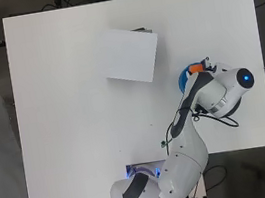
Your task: Teleoperate dual arm-hand system to pick and place objects
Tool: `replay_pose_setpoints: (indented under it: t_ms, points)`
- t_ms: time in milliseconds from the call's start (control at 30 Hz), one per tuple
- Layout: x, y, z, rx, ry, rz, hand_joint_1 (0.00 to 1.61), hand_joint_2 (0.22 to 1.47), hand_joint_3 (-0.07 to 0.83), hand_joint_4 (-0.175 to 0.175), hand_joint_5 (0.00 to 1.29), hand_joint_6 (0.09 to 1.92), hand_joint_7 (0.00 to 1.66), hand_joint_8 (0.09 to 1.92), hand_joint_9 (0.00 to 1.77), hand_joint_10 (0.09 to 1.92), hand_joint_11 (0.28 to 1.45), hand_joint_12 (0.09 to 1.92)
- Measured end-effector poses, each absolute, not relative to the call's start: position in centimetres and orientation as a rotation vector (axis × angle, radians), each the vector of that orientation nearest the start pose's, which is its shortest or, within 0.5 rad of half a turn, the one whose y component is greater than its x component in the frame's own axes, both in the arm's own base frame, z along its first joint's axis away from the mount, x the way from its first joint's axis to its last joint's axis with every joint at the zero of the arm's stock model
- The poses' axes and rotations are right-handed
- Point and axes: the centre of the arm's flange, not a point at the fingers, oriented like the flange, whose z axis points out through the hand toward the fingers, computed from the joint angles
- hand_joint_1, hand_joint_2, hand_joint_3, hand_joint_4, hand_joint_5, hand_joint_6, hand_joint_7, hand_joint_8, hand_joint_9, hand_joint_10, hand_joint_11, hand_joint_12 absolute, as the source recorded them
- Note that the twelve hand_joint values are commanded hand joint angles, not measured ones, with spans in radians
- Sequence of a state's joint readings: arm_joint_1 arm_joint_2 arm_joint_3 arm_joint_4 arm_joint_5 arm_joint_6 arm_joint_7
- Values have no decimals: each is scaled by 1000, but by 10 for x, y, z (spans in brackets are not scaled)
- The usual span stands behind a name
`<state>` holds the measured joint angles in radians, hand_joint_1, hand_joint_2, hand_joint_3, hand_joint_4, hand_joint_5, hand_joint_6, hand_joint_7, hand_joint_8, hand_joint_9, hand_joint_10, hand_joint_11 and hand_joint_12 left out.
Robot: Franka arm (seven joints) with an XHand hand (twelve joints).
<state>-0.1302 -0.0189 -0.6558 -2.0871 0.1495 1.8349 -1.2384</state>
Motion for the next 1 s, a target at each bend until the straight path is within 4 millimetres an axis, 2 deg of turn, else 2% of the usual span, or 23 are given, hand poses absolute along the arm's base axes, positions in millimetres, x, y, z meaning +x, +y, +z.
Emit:
replay_pose_setpoints:
  t_ms: [100,200,300,367,433,467,500,533,567,600,633,667,700,733,833,1000]
  points:
    - [360,-348,401,-2781,-523,35,922,1233,5,175,751,1385,1345,1920,1552,1920,1194,1747]
    - [350,-340,396,-2762,-499,31,928,1228,0,175,763,1356,1333,1920,1534,1920,1169,1755]
    - [349,-341,386,-2755,-476,53,932,1223,-1,175,771,1334,1323,1920,1519,1920,1134,1758]
    - [348,-344,375,-2747,-463,83,933,1233,3,156,754,1372,1303,1920,1503,1920,1118,1760]
    - [348,-346,376,-2750,-458,101,924,1252,10,136,719,1443,1279,1920,1488,1920,1107,1759]
    - [347,-346,378,-2755,-451,105,906,1259,11,149,705,1469,1274,1920,1483,1920,1106,1760]
    - [346,-346,383,-2763,-437,105,778,1209,1,74,543,1044,1222,1920,1461,1920,1084,1767]
    - [344,-347,387,-2769,-421,102,562,1122,-20,-12,329,623,1098,1920,1349,1920,995,1760]
    - [343,-347,392,-2770,-406,94,349,1037,-27,-55,178,334,931,1598,1128,1584,811,1380]
    - [341,-348,395,-2765,-395,84,195,959,-25,-56,97,169,677,1034,836,1042,620,883]
    - [341,-349,396,-2758,-386,78,100,911,-17,-45,59,87,462,582,606,602,488,499]
    - [340,-350,396,-2751,-372,69,48,887,-10,-31,41,87,333,303,476,322,423,263]
    - [339,-352,394,-2744,-341,56,22,875,-5,-20,33,87,269,153,413,170,393,135]
    - [340,-352,393,-2734,-305,42,10,871,-2,-11,30,87,242,87,386,92,383,87]
    - [346,-350,394,-2711,-228,-4,0,874,2,6,33,87,236,87,378,87,388,87]
    - [356,-349,399,-2754,-231,69,0,881,4,23,54,87,248,87,383,87,394,87]
